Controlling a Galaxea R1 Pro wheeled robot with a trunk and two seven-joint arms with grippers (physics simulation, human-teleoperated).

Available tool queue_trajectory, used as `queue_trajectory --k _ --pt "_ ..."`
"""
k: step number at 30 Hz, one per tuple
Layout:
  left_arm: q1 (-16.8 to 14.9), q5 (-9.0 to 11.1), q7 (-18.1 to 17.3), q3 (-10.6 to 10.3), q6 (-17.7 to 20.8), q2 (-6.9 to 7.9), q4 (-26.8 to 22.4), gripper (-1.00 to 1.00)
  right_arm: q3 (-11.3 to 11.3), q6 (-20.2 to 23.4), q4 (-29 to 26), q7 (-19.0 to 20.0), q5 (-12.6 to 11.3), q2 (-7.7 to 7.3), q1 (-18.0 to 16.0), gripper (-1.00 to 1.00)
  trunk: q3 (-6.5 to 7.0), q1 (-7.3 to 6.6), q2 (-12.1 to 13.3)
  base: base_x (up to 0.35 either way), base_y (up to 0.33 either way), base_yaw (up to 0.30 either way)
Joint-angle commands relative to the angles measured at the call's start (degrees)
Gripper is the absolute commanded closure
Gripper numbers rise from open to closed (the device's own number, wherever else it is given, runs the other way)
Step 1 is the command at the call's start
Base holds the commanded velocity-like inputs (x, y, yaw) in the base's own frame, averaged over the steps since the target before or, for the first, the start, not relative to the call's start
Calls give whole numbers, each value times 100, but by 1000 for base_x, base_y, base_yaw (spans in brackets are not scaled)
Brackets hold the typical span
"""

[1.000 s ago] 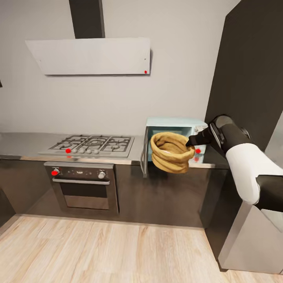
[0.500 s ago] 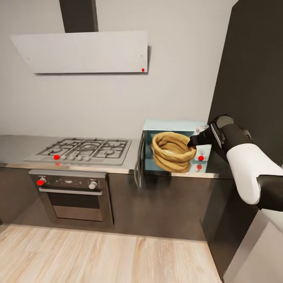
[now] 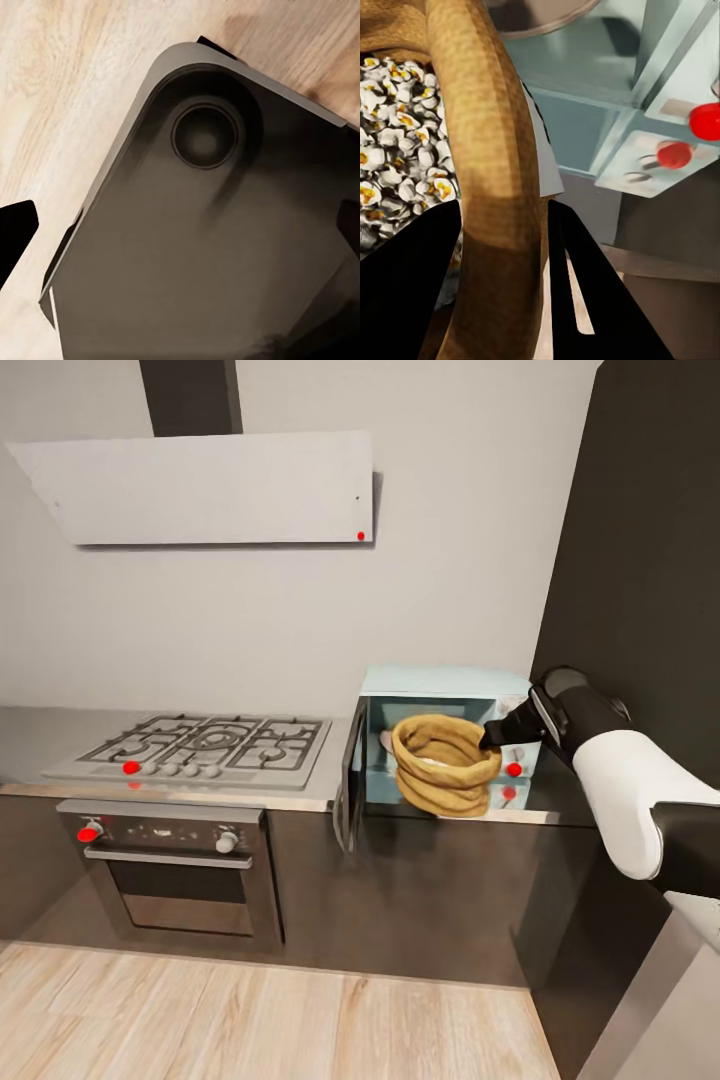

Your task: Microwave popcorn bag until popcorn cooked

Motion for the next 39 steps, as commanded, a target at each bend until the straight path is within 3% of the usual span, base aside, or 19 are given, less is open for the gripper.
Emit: queue_trajectory --k 1,10,16,28,30,34,39 --pt "-1 5 18 -10 -9 1 -5 -100 0 13 -5 48 62 15 -3 100 -6 0 -3 0 0 0" --pt "-1 5 18 -8 -15 8 -5 -100 8 13 34 18 99 55 30 100 -6 0 -3 0 0 0" --pt "-1 5 18 -10 -9 19 -5 -100 212 13 -26 134 203 -74 -16 100 -6 0 -3 0 0 0" --pt "-1 5 18 -10 -9 21 -5 -100 137 13 -307 124 173 -32 14 100 -6 0 -3 0 0 0" --pt "-1 5 18 -10 -9 21 -5 -100 76 13 -241 124 158 2 14 100 -6 0 -3 0 0 0" --pt "-1 5 18 -10 -9 21 -5 -100 -458 13 22 96 153 23 14 100 -6 0 -3 0 0 0" --pt "-1 5 18 -8 -9 21 -5 -100 -558 13 86 70 158 22 14 100 -6 0 -3 0 0 0"
